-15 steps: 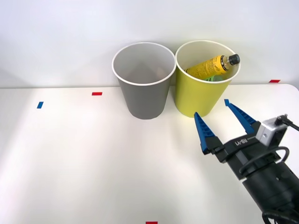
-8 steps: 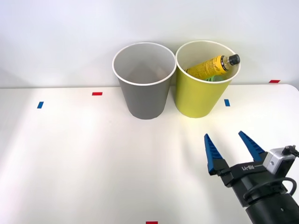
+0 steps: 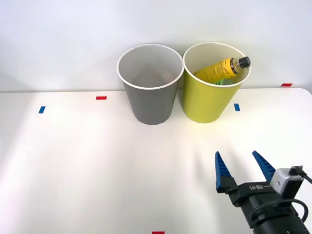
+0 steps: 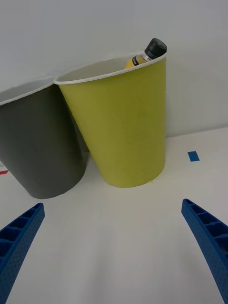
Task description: Put cans in the gray bin, plastic bottles in the light green bin
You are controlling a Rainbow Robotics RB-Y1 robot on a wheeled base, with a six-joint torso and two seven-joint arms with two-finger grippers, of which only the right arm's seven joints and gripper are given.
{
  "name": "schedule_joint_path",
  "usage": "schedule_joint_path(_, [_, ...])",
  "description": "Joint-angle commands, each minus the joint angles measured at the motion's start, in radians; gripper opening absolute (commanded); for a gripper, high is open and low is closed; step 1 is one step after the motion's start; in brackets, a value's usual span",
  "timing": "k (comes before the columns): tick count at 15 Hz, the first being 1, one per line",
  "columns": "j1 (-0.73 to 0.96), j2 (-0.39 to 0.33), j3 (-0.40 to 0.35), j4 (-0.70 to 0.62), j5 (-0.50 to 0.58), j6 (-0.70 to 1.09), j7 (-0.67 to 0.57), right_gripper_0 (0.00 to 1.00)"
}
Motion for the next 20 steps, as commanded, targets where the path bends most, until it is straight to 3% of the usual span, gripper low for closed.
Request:
schedule_joint_path(1, [-0.063, 0.107, -0.005, 0.173, 0.228, -0.145, -0.185, 1.0])
schedule_joint_path(5, [-0.072, 0.166, -0.021, 0.326, 0.338, -0.374, -0.253, 1.0])
schedule_joint_path(6, [-0.061, 0.162, -0.021, 0.347, 0.343, -0.426, -0.231, 1.0])
schedule_joint_path(8, [-0.007, 0.154, -0.017, 0.351, 0.346, -0.478, -0.058, 1.0])
schedule_joint_path(14, [0.149, 0.045, 0.064, 0.352, 0.176, -0.601, 0.161, 1.0])
schedule_joint_path(20, [0.23, -0.008, 0.087, 0.441, 0.142, -0.702, 0.177, 1.0])
